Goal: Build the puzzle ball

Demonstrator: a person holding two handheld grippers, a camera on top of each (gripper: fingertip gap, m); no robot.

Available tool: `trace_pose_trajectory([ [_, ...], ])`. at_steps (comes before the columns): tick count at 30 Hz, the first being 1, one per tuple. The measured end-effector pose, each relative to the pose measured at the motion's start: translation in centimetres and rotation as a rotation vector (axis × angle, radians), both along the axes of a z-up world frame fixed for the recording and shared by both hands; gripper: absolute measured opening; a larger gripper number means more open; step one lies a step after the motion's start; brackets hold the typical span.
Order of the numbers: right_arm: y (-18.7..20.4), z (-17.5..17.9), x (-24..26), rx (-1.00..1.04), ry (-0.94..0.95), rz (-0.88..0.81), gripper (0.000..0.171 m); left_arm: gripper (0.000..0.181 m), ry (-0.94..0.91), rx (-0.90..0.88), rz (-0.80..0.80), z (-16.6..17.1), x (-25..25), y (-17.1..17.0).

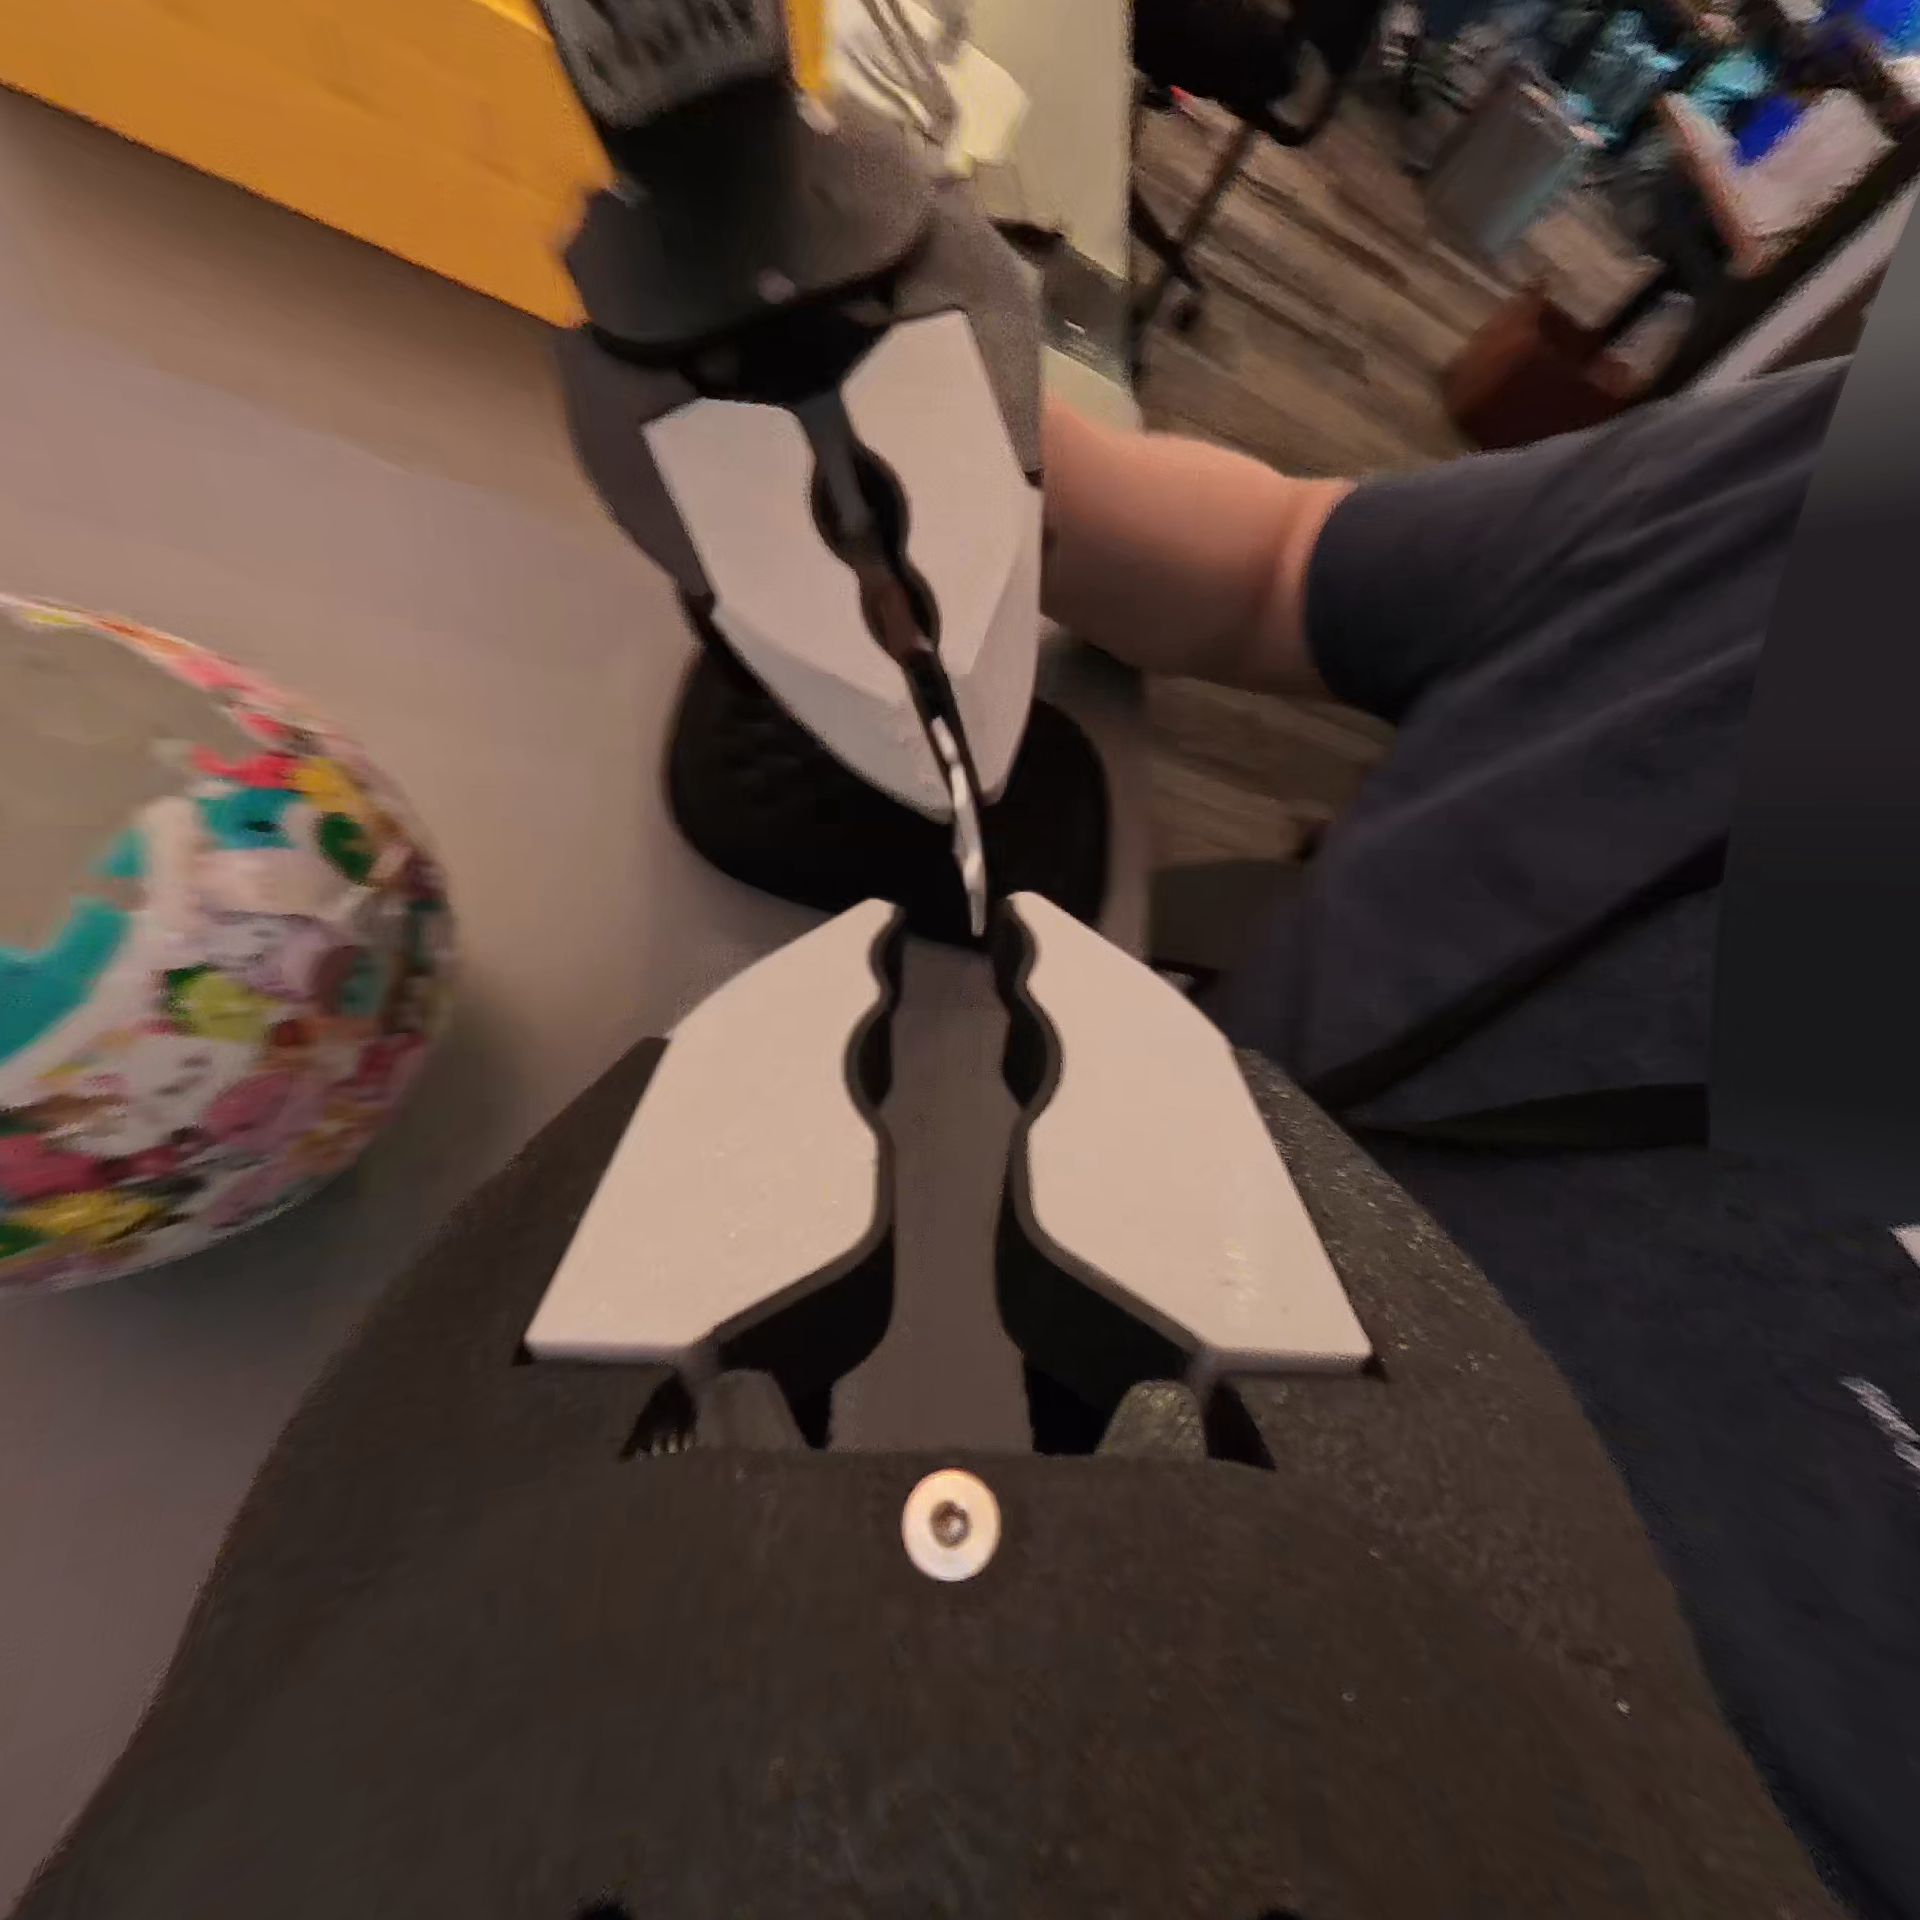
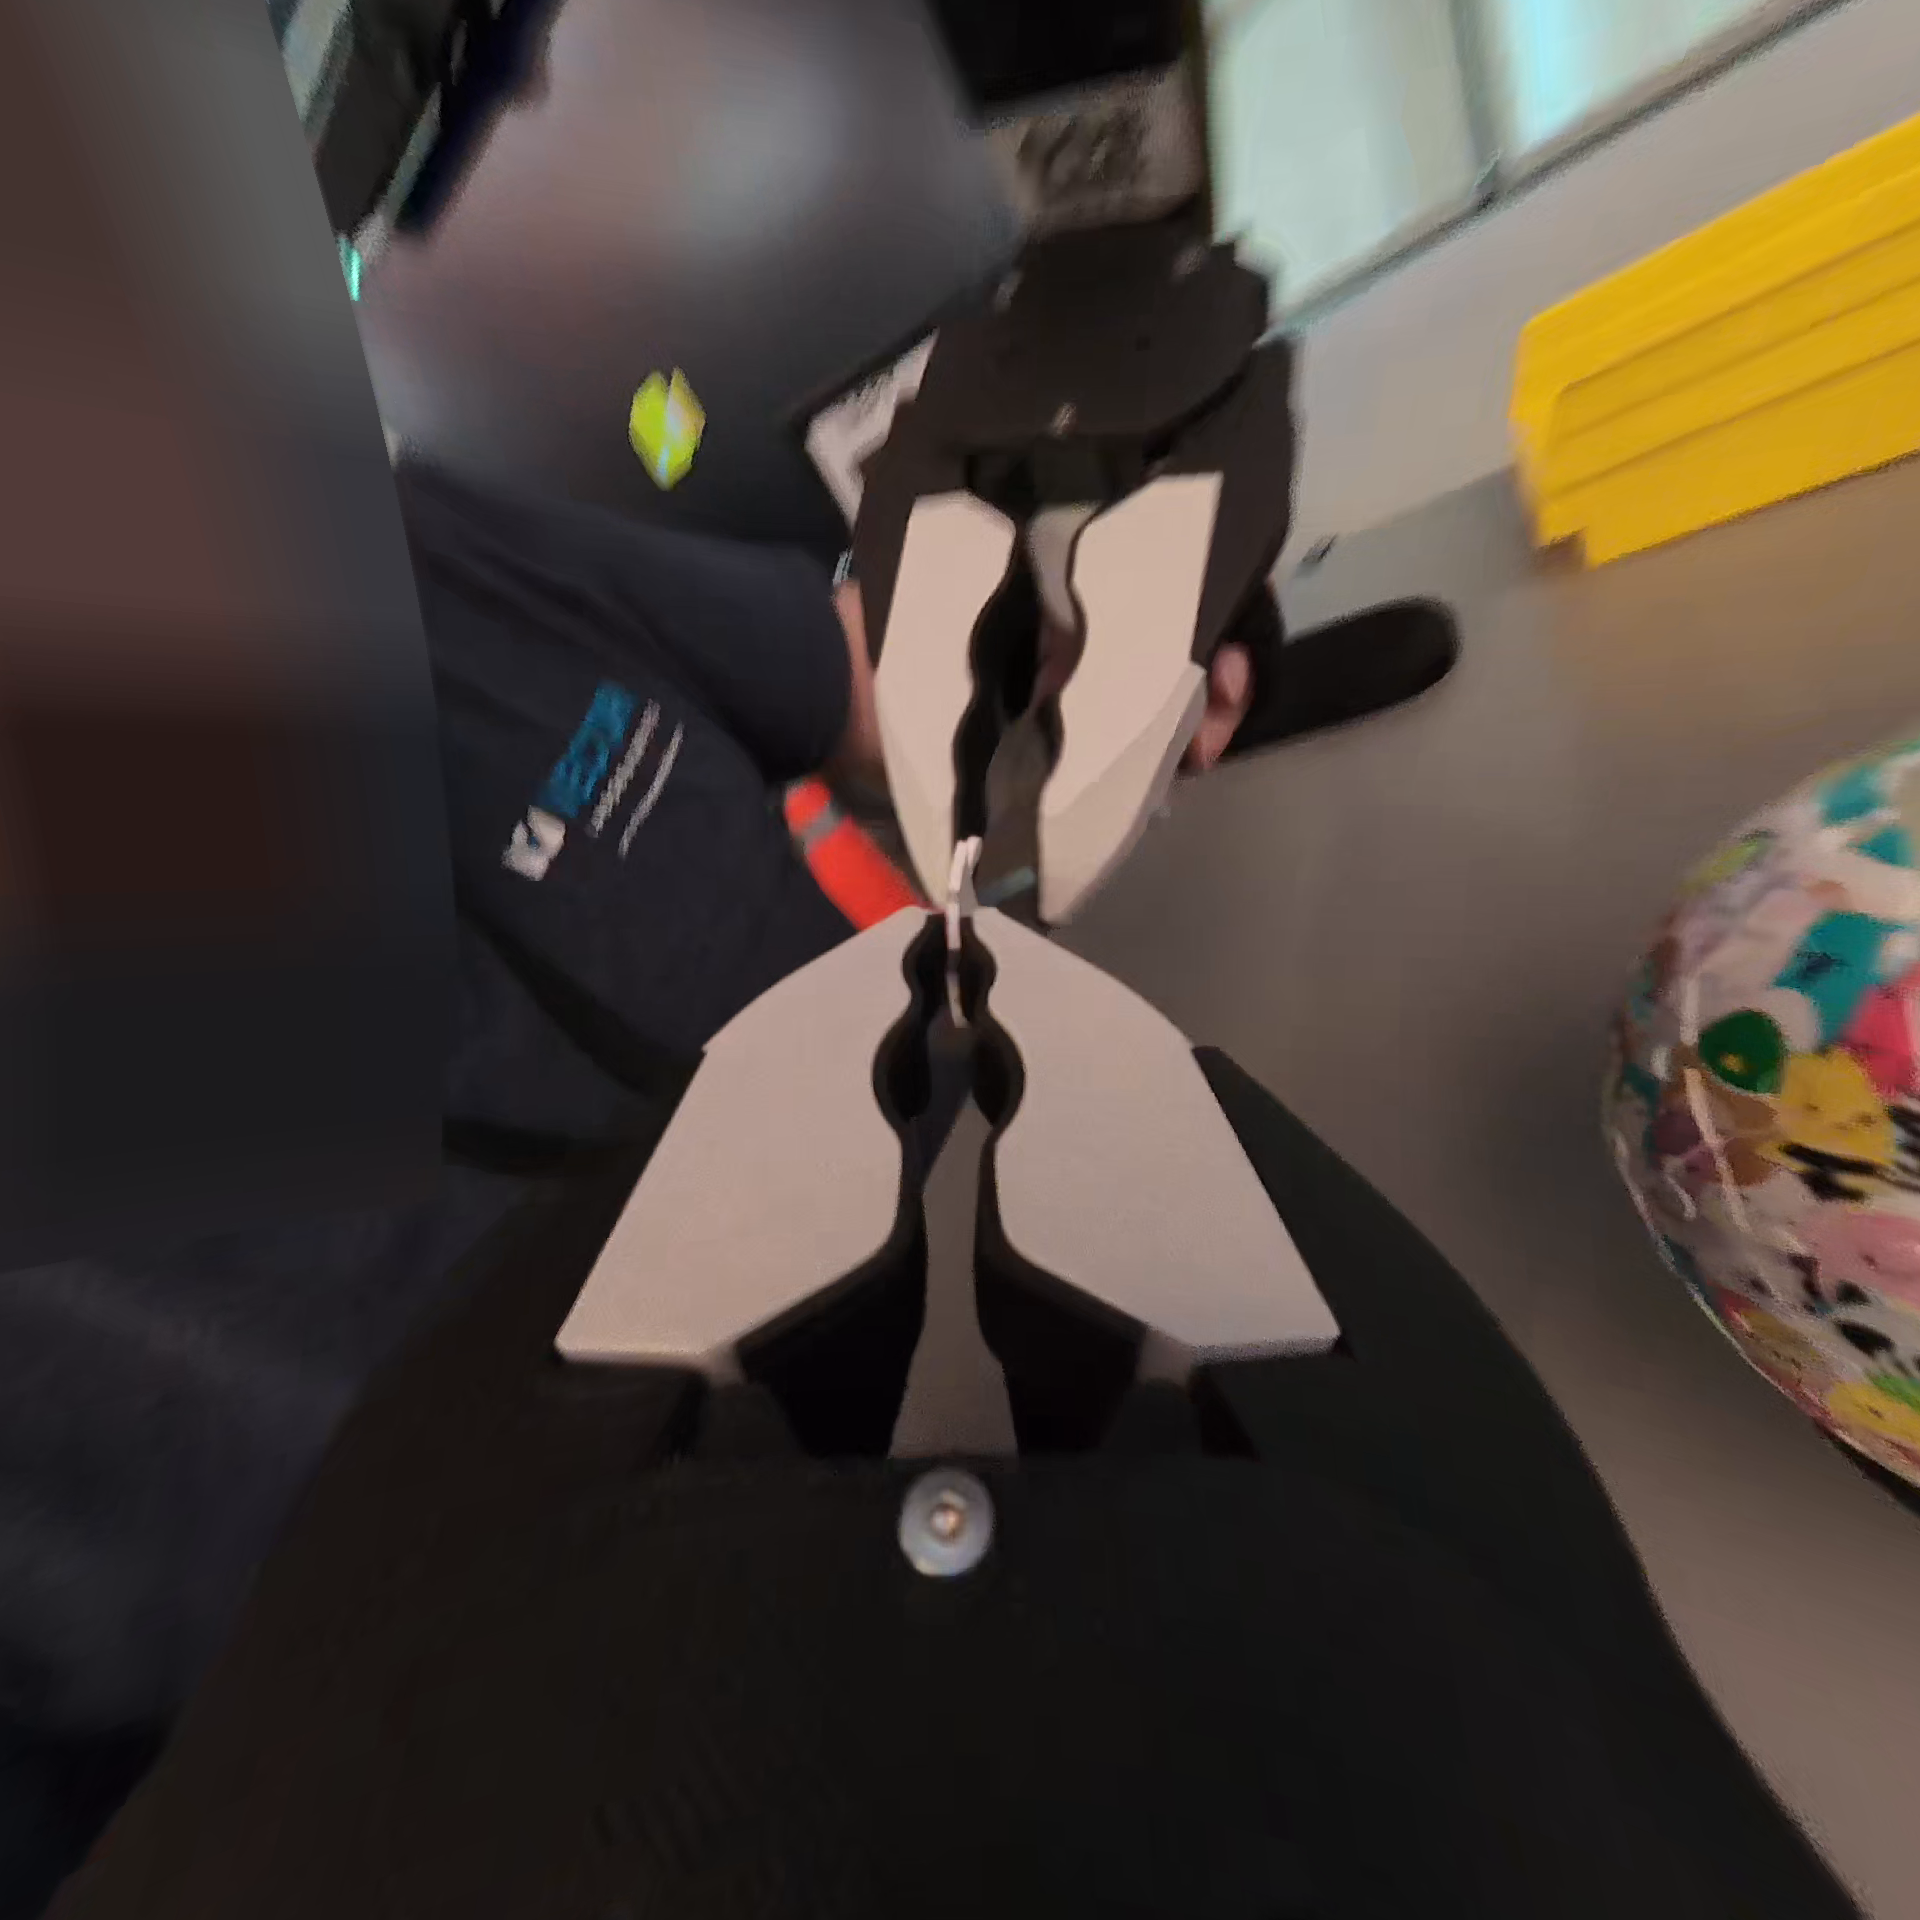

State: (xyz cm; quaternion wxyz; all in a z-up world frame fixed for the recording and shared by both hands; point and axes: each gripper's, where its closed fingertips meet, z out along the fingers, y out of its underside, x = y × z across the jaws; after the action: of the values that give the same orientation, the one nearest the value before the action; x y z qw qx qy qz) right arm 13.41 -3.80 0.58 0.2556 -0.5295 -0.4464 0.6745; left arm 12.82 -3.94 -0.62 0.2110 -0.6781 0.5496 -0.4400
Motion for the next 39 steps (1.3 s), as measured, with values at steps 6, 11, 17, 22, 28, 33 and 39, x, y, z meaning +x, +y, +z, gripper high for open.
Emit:
trace_pose_trajectory([
  [6, 5.3, 2.6, 3.7, -0.477, 0.467, -0.495, 0.002, 0.013, -0.218, 0.116, 0.228, 2.2, 1.8, 2.2],
  [11, 4.9, 3.0, 4.5, -0.555, 0.651, -0.541, 0.002, 0.011, -0.244, 0.12, 0.27, 2.3, 3.7, 2.8],
  [17, 4.0, 3.8, 4.0, -0.483, 0.688, -0.55, 0.002, 0.007, -0.333, -0.005, 0.269, 3.3, 4.8, 2.4],
  [22, 3.6, 3.8, 4.1, -0.433, 0.686, -0.55, 0.003, 0.002, -0.367, -0.102, 0.238, 3.3, 5.0, 1.9],
  [28, 2.2, 3.3, 3.2, -0.304, 0.537, -0.452, 0.009, 0.001, -0.297, -0.262, 0.113, 3.1, 3.9, 0.3],
  [33, 2.6, 3.3, 4.2, -0.136, 0.384, -0.434, 0.025, 0.001, -0.186, -0.217, 0.068, 2.7, 2.7, 0.1],
  [39, 7.8, -2.7, 6.0, 0.268, -0.113, -0.54, 0.071, 0.001, -0.158, -0.114, 0.127, 1.7, -0.5, 0.1],
])
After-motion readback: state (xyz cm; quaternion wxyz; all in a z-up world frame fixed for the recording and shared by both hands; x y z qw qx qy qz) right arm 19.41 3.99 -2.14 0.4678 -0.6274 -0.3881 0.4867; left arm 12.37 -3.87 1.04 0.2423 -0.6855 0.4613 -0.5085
